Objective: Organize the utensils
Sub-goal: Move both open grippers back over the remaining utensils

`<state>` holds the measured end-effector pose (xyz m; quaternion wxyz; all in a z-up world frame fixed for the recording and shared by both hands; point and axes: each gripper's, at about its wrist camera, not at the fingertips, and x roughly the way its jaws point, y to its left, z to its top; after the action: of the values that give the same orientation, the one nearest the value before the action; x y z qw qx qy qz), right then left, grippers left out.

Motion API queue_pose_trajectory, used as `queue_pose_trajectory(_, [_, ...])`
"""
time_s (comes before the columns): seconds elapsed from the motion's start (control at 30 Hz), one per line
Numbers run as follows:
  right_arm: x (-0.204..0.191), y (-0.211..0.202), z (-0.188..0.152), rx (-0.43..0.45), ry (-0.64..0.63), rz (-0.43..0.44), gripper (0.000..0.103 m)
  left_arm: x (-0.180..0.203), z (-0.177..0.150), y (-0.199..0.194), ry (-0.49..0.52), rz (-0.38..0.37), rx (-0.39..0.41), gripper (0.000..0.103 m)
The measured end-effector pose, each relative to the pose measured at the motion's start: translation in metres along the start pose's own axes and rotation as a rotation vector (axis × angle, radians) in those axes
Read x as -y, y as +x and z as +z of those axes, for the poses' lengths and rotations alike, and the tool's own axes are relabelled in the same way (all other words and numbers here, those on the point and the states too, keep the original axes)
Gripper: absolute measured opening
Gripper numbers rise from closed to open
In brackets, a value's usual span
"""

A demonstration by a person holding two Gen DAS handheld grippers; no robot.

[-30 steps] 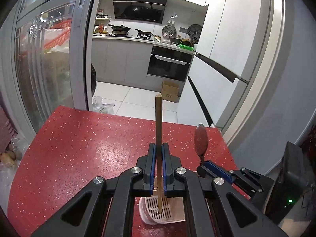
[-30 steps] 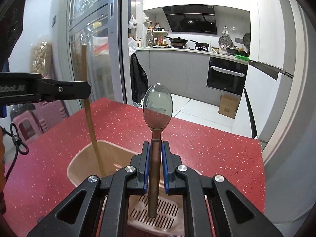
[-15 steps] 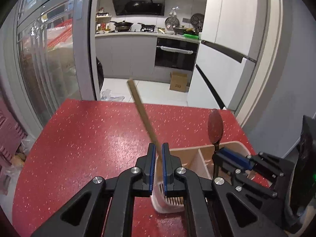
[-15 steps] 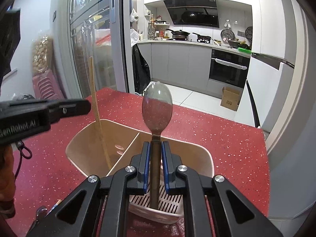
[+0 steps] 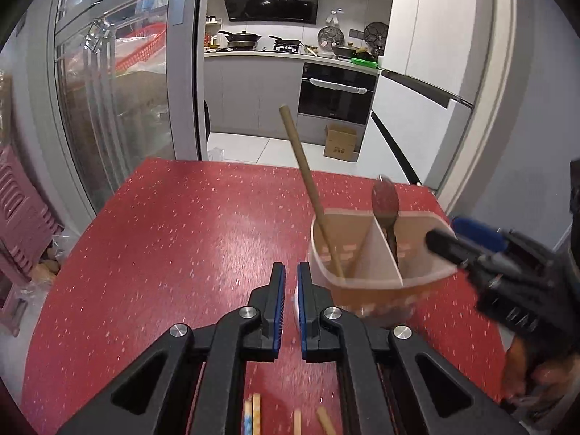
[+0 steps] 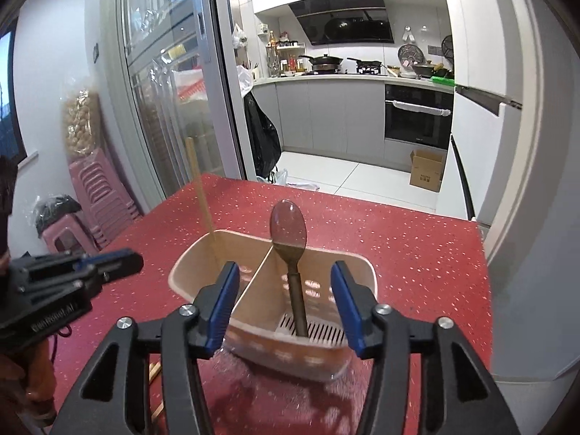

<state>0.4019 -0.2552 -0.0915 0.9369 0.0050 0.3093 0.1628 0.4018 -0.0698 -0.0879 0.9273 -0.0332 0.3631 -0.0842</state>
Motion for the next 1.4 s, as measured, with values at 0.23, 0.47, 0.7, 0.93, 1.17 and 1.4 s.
queue_pose_trajectory(0.23, [-0.005,-0.034,-0.038,-0.093,0.104,0.039,0.067,-0.014,-0.05,-0.029,-0.035,-0.006,-0.046,0.033])
queue_pose_trajectory(0.47, [-0.013,-0.049,-0.087,-0.207,0.164,0.045,0.067,-0.031,-0.098,-0.053,-0.075,0.022,-0.083,0.033])
queue_pose_trajectory(0.7, [-0.017,-0.059,-0.136,-0.302,0.233,0.028,0.072,-0.038,-0.136,-0.059,-0.085,0.063,-0.11,0.103])
queue_pose_trajectory(0.93, [-0.036,-0.064,-0.166,-0.375,0.225,0.038,0.072,-0.047,-0.16,-0.041,-0.063,0.134,-0.167,0.103])
queue_pose_trajectory(1.17, [-0.061,-0.058,-0.184,-0.444,0.183,0.034,0.072,-0.072,-0.184,-0.021,-0.069,0.19,-0.251,0.103])
queue_pose_trajectory(1.4, [-0.074,-0.046,-0.188,-0.491,0.165,0.017,0.072,-0.101,-0.194,-0.003,-0.138,0.181,-0.314,0.103])
